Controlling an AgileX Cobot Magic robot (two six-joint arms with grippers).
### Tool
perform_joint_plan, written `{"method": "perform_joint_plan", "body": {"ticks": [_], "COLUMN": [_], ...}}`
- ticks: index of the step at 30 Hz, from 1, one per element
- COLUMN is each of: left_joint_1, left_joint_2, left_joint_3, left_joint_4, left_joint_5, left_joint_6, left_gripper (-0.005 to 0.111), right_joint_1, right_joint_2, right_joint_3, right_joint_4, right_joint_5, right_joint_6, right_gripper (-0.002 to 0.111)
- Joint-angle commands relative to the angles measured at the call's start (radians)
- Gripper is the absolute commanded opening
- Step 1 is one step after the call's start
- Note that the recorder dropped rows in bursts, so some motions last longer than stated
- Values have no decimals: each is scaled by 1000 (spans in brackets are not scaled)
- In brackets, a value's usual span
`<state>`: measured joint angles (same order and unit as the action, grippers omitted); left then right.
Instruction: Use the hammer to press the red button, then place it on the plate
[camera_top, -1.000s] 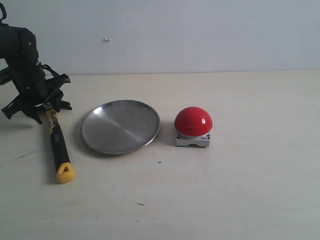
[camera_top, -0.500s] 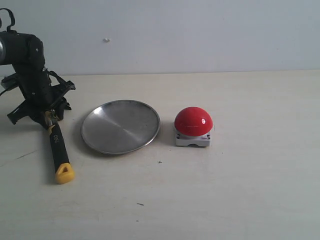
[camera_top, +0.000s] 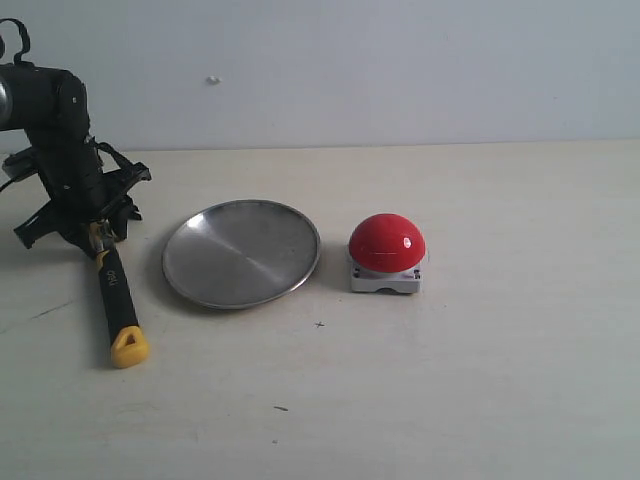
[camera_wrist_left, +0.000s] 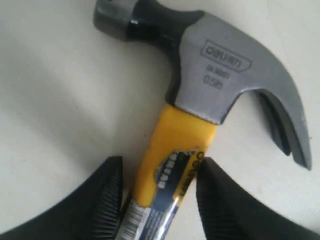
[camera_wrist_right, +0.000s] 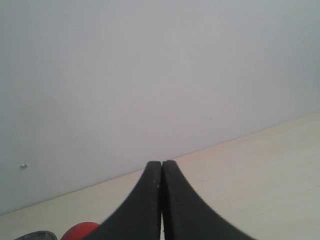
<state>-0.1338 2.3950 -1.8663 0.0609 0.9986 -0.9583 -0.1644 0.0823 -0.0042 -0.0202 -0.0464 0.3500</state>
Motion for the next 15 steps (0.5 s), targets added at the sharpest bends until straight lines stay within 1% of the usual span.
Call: {"method": "perform_joint_plan", "body": {"ticks": [1,2,3,4,15], "left_joint_1": [1,1,1,1,1], "left_joint_2": [22,22,22,22,22], "left_joint_3": [6,6,6,6,6], "left_joint_4": [-19,-19,-21,-21,-21], "left_joint_5": [5,5,3,-2,-3], "left_joint_6": [0,0,-2,2,26], "left_gripper": [33,21,5,1,0], "right_joint_1": [1,1,1,1,1], "right_joint_2": [-5,-5,-5,-5,-5], "right_joint_3": [4,4,4,4,4], "right_joint_4": [-11,-11,-11,-11,-11], "right_joint_5": [-1,-1,-1,-1,-1], "right_joint_6": [0,0,0,0,0], "right_gripper": [0,0,0,0,0]}}
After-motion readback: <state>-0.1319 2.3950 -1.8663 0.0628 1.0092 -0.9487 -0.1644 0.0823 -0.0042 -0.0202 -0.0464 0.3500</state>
